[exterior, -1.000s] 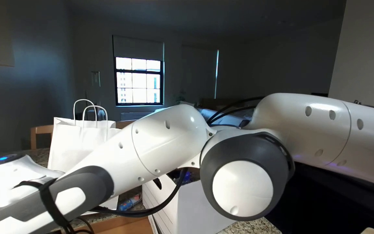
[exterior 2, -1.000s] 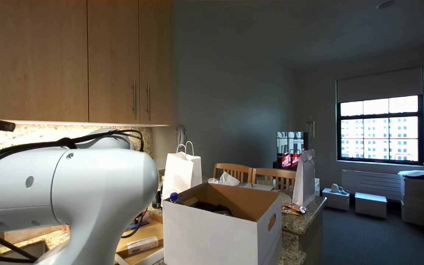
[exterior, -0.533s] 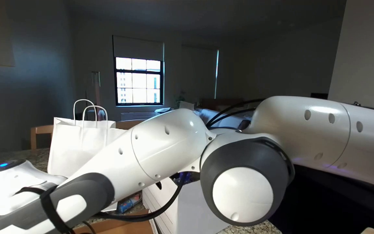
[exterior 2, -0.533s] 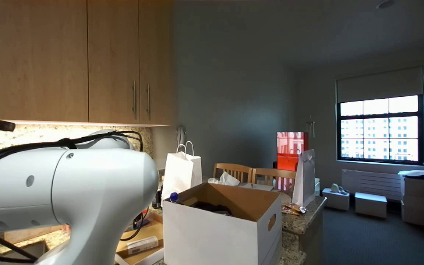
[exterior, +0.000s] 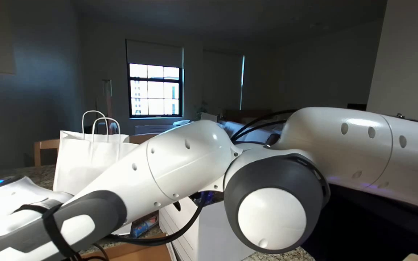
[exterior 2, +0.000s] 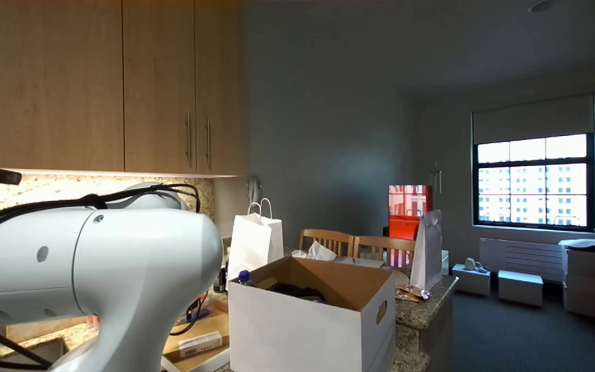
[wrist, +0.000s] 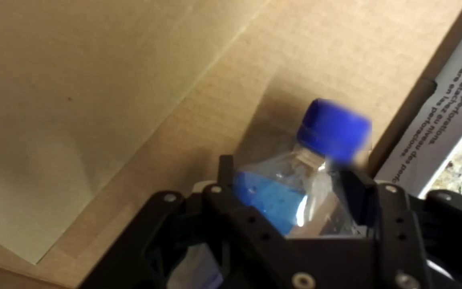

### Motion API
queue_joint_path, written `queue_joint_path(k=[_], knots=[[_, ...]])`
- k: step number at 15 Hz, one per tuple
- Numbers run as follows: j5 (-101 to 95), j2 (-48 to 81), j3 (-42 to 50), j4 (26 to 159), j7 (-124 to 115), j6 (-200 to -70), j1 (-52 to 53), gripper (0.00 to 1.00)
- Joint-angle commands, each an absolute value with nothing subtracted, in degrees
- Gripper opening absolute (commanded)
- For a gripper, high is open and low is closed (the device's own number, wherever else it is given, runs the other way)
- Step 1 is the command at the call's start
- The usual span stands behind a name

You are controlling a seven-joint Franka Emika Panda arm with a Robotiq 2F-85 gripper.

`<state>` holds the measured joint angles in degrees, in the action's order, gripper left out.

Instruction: Put three bottles of water in the box

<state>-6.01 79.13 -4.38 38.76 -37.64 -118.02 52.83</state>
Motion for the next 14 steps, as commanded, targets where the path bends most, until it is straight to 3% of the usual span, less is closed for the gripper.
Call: queue_joint_path(k=[1, 3, 13, 14], knots=[[-6.3, 78.7, -3.4, 37.2, -40.2, -115.2, 53.4, 0.95], [-6.2, 78.6, -3.3, 36.4, -40.8, -114.4, 53.4, 1.00], [-3.4, 79.4, -6.2, 35.7, -44.7, -108.9, 53.3, 1.00], [-3.5, 79.5, -6.3, 35.6, -45.3, -109.2, 53.4, 0.75]])
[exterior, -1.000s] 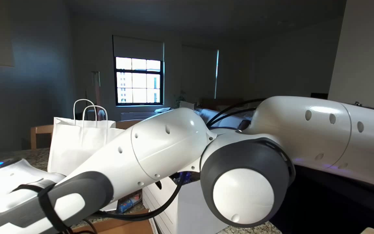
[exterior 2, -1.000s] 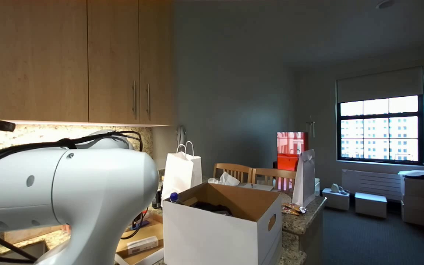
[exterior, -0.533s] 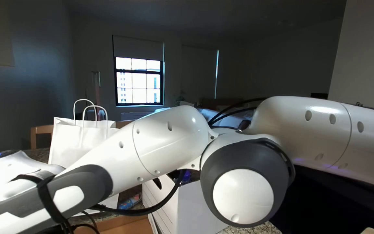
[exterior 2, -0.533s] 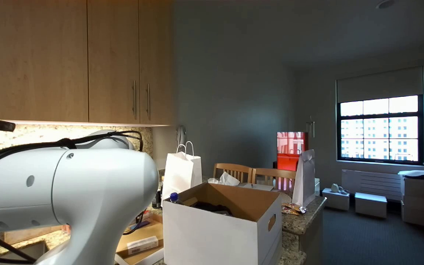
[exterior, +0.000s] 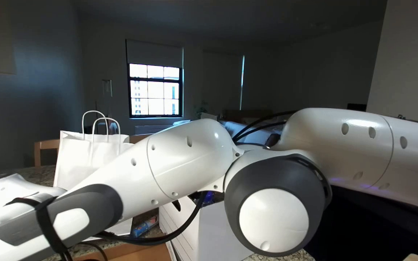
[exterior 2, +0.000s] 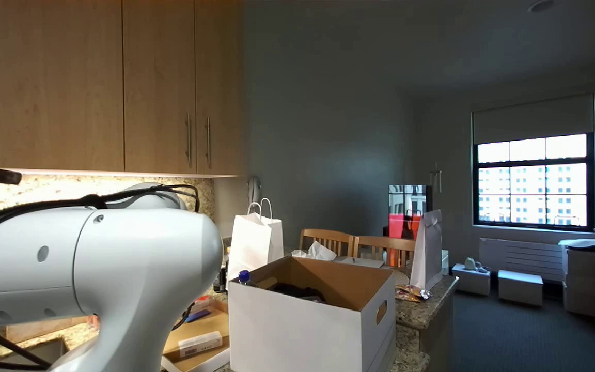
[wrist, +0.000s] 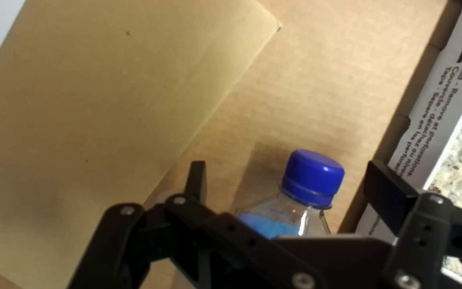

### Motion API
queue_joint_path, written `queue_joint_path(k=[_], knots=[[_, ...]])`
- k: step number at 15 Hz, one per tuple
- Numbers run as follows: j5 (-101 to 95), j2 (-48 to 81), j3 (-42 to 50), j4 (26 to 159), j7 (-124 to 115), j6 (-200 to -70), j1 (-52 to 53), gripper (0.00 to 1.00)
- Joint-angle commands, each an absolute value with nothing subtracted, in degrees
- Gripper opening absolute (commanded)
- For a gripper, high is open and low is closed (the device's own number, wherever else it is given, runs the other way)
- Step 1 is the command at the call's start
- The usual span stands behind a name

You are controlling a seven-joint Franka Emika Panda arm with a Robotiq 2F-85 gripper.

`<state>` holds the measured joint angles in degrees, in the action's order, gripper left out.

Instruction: Put three bottles of water in the box

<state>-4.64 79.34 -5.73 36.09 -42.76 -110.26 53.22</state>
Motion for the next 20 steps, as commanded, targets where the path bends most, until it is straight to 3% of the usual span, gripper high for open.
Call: queue_joint_path(k=[1, 10, 11, 20], knots=[[-3.6, 79.5, -6.3, 35.5, -46.0, -109.2, 53.5, 0.73], [-3.7, 79.8, -7.2, 35.7, -48.3, -109.0, 52.9, 0.13], [-3.7, 79.8, -7.2, 35.7, -48.4, -108.9, 52.8, 0.10], [-4.4, 77.2, -6.4, 37.2, -50.8, -107.6, 52.6, 0.13]])
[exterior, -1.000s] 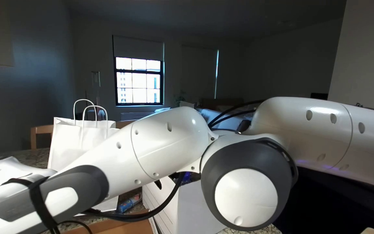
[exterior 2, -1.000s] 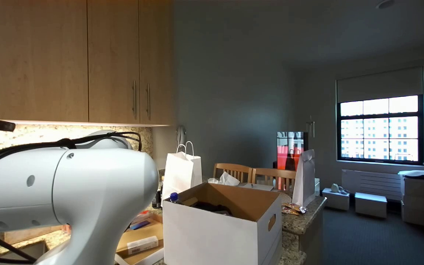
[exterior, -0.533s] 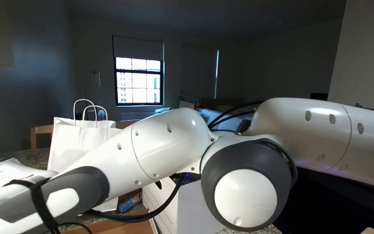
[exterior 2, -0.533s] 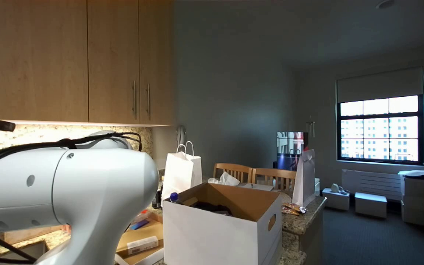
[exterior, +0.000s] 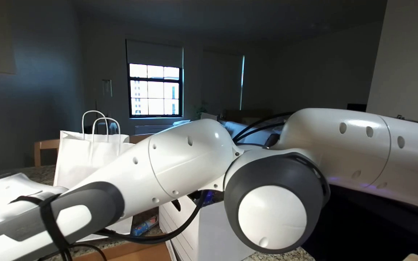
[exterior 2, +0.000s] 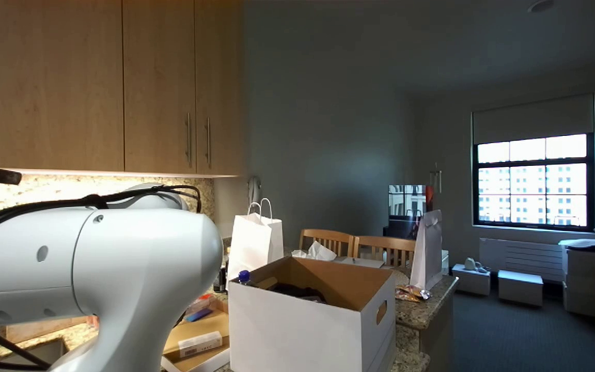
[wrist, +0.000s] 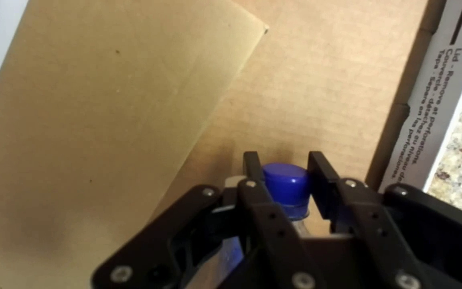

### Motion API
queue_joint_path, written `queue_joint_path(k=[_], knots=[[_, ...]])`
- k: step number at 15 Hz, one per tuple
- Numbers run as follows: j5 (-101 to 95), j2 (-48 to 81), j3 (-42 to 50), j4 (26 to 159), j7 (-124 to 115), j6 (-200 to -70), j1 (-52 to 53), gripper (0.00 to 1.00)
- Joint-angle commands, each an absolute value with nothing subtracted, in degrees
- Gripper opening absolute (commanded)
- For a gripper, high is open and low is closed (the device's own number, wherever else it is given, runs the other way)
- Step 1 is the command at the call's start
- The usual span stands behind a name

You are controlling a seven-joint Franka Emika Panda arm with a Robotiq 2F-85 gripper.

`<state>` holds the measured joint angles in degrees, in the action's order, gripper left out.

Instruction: Put three bottles of water in the box

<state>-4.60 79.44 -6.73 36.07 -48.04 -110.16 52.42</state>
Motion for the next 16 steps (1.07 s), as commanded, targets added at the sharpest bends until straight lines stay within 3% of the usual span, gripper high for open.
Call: queue_joint_path(k=[1, 10, 16], knots=[[-4.5, 76.6, -6.3, 37.5, -51.6, -106.9, 53.0, 0.13], [-4.3, 67.3, -6.1, 40.7, -56.2, -92.4, 53.2, 0.13], [-3.7, 59.5, -4.8, 43.9, -62.4, -89.2, 50.2, 0.13]])
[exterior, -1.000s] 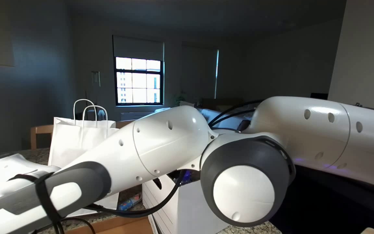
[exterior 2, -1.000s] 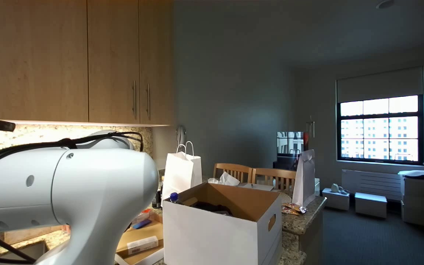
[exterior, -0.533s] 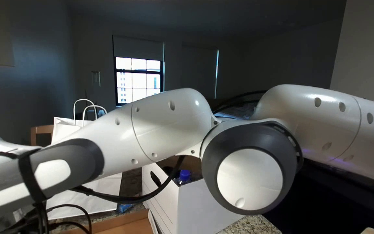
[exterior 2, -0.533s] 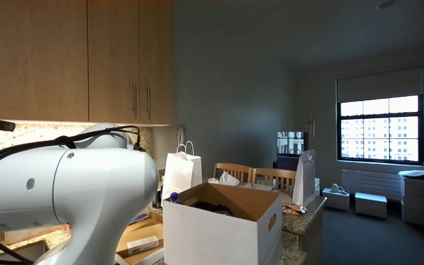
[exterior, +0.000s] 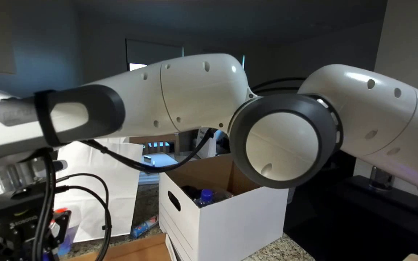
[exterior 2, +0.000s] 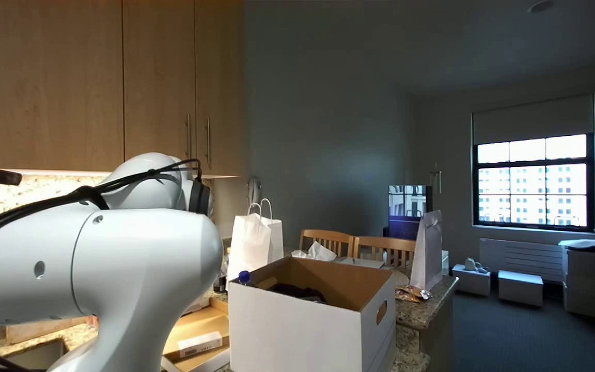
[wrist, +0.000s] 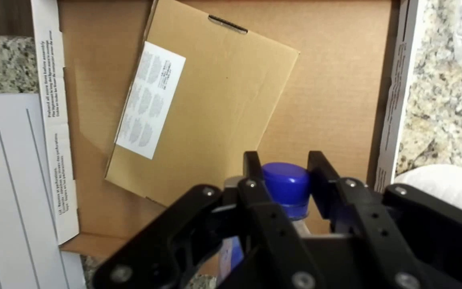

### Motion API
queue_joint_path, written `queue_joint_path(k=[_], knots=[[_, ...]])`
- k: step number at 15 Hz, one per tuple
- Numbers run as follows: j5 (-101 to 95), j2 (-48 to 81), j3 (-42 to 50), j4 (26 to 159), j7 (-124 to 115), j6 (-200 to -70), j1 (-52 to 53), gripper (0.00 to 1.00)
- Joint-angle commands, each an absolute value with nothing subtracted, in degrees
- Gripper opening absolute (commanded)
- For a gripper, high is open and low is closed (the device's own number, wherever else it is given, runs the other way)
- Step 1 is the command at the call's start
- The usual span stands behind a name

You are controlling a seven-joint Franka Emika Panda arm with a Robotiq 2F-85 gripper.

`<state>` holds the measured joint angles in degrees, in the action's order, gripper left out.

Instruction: Put three bottles of water in the box

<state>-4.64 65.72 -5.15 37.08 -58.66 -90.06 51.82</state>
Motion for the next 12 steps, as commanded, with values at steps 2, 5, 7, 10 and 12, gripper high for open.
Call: queue_joint_path(k=[2, 5, 7, 10, 12], knots=[[-3.4, 56.6, -4.5, 46.6, -65.6, -89.7, 49.1, 0.13], [-2.6, 51.7, -4.5, 52.8, -70.6, -91.0, 47.2, 0.13], [-2.0, 48.2, -4.7, 57.4, -73.2, -92.3, 45.9, 0.13], [-1.3, 43.0, -4.6, 63.5, -75.2, -94.6, 44.2, 0.13], [-1.7, 39.3, -4.1, 67.6, -75.9, -97.3, 43.3, 0.13]])
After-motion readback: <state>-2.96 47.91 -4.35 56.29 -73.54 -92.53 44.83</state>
